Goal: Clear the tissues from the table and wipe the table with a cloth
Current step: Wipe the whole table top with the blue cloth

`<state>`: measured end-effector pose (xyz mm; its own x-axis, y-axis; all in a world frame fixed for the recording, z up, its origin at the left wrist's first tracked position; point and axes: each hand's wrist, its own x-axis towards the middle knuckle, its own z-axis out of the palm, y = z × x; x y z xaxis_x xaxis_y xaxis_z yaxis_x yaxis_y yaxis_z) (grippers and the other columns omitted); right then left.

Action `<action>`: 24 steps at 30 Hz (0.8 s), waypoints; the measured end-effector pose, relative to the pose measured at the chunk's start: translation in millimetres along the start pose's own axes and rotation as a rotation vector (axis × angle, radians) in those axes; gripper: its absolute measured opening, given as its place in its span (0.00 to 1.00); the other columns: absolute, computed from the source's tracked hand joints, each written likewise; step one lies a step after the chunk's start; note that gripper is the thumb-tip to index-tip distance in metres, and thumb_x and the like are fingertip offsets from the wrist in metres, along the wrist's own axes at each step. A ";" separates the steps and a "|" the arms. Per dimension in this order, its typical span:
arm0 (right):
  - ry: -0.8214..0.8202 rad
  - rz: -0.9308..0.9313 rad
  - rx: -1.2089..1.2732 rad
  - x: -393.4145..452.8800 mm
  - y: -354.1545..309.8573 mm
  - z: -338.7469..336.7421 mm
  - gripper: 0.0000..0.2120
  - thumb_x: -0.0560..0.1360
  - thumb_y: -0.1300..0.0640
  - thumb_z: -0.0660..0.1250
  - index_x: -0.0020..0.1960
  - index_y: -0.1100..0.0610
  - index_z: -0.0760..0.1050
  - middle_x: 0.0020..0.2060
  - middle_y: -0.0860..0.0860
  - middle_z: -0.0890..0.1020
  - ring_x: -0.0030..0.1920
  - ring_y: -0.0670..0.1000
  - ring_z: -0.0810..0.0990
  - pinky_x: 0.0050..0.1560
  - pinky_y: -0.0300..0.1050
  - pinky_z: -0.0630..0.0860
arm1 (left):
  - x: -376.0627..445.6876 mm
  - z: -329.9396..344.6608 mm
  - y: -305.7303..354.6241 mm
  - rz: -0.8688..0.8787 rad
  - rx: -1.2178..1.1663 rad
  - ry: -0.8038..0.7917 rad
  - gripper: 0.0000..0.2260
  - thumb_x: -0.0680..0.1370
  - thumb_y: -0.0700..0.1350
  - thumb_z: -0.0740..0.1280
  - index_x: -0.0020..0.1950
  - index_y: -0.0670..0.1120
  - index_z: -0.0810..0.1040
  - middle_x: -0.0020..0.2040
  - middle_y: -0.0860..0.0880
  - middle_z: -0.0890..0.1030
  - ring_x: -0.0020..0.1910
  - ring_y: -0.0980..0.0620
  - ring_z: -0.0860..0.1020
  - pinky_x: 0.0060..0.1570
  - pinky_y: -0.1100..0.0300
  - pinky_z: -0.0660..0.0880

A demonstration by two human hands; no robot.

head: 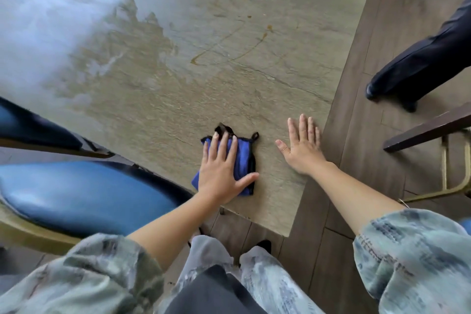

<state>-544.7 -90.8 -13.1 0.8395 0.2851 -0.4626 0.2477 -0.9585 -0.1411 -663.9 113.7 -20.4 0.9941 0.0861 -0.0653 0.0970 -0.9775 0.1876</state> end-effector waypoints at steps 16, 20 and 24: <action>0.000 -0.024 0.020 -1.0 0.6 -2.7 0.36 0.79 0.35 0.43 0.77 0.52 0.32 0.74 0.56 0.29 0.73 0.57 0.26 0.72 0.55 0.28 | 32.9 4.2 29.3 -0.099 -0.043 0.032 0.50 0.66 0.80 0.50 0.78 0.48 0.57 0.78 0.46 0.58 0.78 0.43 0.47 0.76 0.44 0.44; -0.002 -0.027 0.026 -0.1 0.9 -2.5 0.36 0.79 0.34 0.42 0.76 0.52 0.31 0.73 0.56 0.28 0.72 0.56 0.25 0.72 0.55 0.28 | 63.6 -1.0 11.9 -0.271 -0.026 0.011 0.47 0.70 0.76 0.46 0.78 0.45 0.54 0.79 0.43 0.54 0.78 0.43 0.46 0.76 0.46 0.41; 0.001 -0.033 0.028 -0.3 1.8 -1.7 0.36 0.79 0.35 0.42 0.76 0.52 0.31 0.74 0.56 0.29 0.72 0.57 0.25 0.72 0.56 0.28 | 27.8 7.0 43.2 -0.247 -0.049 0.060 0.40 0.75 0.69 0.52 0.77 0.42 0.57 0.78 0.40 0.57 0.77 0.40 0.49 0.75 0.43 0.46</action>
<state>-543.7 -92.7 -11.8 0.8314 0.3166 -0.4567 0.2619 -0.9481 -0.1806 -632.4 72.6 -20.9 0.9408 0.3340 -0.0575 0.3383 -0.9149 0.2203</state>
